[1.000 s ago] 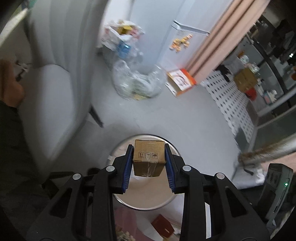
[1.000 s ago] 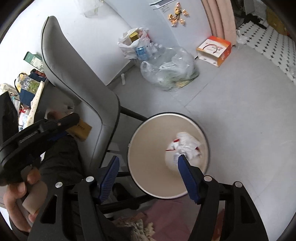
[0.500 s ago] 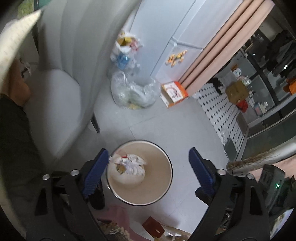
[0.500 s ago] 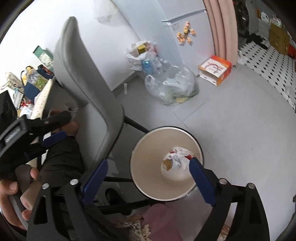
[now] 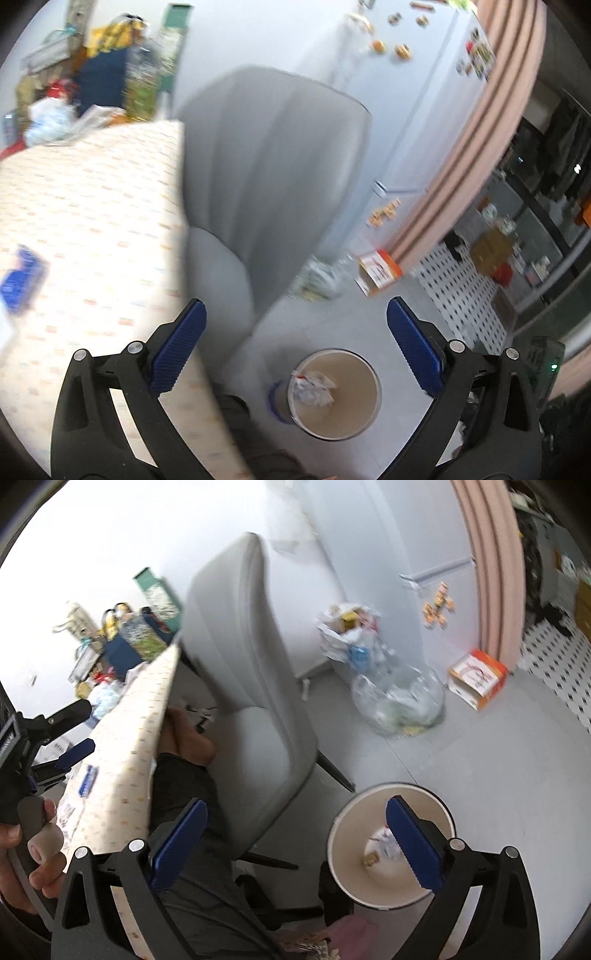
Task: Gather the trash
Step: 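Return both tools to the table toward the remaining trash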
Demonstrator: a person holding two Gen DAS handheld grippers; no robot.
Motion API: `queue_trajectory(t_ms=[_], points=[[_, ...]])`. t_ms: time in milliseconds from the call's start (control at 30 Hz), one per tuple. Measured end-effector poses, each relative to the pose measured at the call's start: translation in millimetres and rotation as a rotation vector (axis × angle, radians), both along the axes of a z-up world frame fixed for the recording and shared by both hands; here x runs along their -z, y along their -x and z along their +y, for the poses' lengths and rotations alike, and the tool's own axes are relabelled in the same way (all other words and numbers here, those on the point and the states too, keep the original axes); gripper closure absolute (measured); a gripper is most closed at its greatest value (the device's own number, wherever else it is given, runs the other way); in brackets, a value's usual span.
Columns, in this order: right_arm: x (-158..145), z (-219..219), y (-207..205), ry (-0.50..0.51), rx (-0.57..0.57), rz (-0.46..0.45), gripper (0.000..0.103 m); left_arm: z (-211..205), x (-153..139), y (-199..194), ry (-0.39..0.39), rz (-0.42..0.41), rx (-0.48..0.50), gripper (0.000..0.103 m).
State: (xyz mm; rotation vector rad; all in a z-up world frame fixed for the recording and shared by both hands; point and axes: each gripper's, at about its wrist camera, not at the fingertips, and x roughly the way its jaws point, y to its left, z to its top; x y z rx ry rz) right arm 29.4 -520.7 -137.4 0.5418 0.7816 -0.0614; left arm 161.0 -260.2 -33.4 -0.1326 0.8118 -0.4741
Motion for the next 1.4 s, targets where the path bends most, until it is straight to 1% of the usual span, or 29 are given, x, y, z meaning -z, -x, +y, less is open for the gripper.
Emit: queue_trajectory(t_ms=[67, 200, 333, 533, 667, 833, 1000, 1133, 1167, 1233, 1300, 1367, 1400], points=[[-13, 16, -6, 0.016, -0.034, -0.026, 0.008, 23, -10, 1, 0.008, -0.020, -0.054, 0.006], [-29, 44, -21, 0.033, -0.087, -0.051, 0.008, 68, -24, 0, 0.020, -0.058, -0.144, 0.006], [-44, 72, -34, 0.036, -0.147, -0.080, 0.008, 102, -34, 0, 0.025, -0.076, -0.204, 0.006], [-68, 116, -49, 0.036, -0.235, -0.119, 0.008, 158, -44, 12, 0.019, -0.103, -0.293, 0.006], [-76, 144, -59, 0.025, -0.287, -0.130, 0.008, 198, -49, 25, 0.017, -0.108, -0.368, 0.006], [-85, 179, -66, 0.017, -0.361, -0.143, 0.008, 240, -54, 46, -0.003, -0.112, -0.436, 0.006], [-92, 202, -73, 0.000, -0.415, -0.147, 0.009, 265, -55, 61, -0.021, -0.113, -0.494, 0.007], [-102, 221, -76, -0.014, -0.455, -0.160, 0.010, 288, -40, 66, -0.028, -0.078, -0.562, 0.019], [-104, 227, -78, -0.017, -0.468, -0.162, 0.011, 295, -34, 65, -0.026, -0.054, -0.581, 0.025], [-106, 239, -80, -0.015, -0.488, -0.164, 0.013, 308, -21, 64, -0.030, -0.018, -0.611, 0.032], [-106, 251, -83, -0.017, -0.505, -0.160, 0.014, 316, -10, 64, -0.054, 0.001, -0.641, 0.036], [-105, 264, -87, -0.030, -0.536, -0.150, 0.016, 326, 5, 63, -0.056, 0.036, -0.666, 0.044], [-104, 273, -88, -0.030, -0.555, -0.146, 0.016, 330, 11, 63, -0.055, 0.053, -0.674, 0.047]])
